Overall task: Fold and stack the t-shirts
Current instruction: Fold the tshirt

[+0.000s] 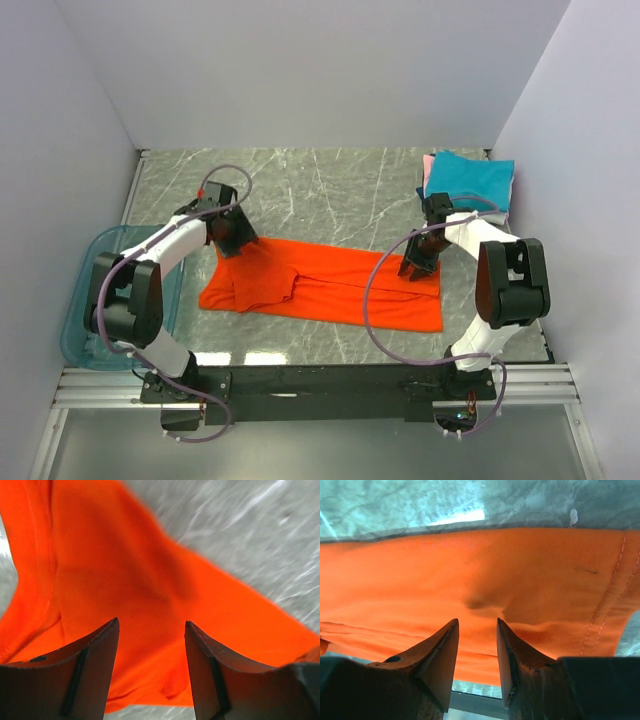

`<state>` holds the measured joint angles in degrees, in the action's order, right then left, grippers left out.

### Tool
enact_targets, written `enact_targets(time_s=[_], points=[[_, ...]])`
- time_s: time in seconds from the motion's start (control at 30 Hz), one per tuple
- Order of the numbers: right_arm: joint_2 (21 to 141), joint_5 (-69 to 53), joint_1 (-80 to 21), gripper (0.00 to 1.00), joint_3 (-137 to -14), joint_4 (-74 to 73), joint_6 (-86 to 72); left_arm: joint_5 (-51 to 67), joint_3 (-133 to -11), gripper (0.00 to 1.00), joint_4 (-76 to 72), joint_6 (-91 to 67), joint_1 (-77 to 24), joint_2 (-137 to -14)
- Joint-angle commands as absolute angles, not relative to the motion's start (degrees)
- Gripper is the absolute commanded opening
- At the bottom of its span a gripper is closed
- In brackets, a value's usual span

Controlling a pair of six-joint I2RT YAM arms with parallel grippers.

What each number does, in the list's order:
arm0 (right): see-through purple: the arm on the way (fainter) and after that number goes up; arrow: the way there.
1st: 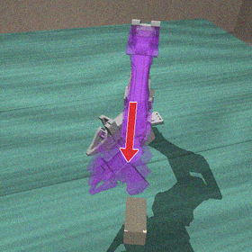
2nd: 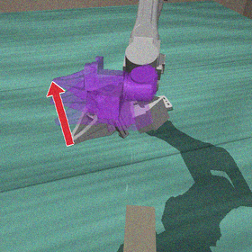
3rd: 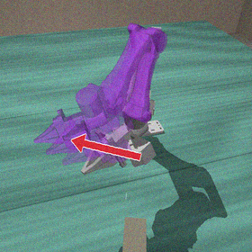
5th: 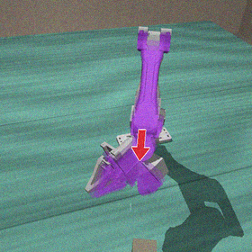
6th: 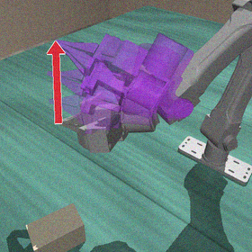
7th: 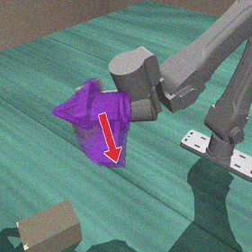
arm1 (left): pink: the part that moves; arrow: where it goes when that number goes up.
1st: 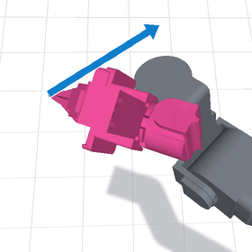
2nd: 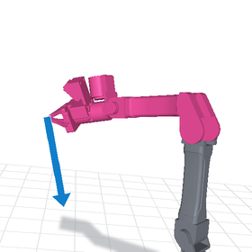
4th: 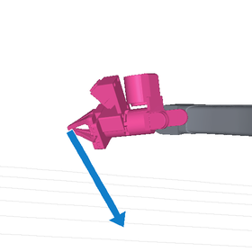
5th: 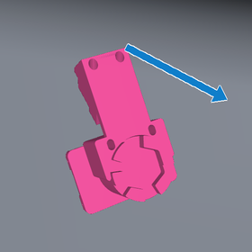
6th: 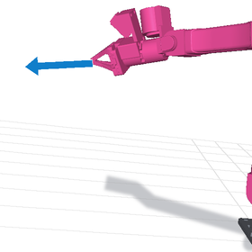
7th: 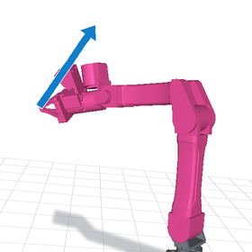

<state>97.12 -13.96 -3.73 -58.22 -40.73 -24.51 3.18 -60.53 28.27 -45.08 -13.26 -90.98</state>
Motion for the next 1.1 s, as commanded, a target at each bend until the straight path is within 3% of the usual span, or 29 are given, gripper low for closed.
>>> enact_targets(time_s=[0.0,0.27,0.57,1.07], points=[[95.27,-13.01,-3.96,0.43,-60.82,-41.05,-23.20,8.43,-57.75,0.61,25.66,-47.37,-13.01,-90.69],[100.28,-12.13,-4.39,0.43,-60.30,-40.17,-22.50,9.32,-58.01,0.62,25.57,-43.69,-12.92,-98.87],[103.18,-12.13,-4.66,0.42,-58.10,-40.96,-22.32,6.59,-66.17,0.62,27.33,-37.18,-11.25,-108.62],[101.60,-12.91,-12.82,0.42,-54.32,-43.68,-26.10,4.22,-98.60,0.63,39.02,-27.07,-10.72,-133.06]])
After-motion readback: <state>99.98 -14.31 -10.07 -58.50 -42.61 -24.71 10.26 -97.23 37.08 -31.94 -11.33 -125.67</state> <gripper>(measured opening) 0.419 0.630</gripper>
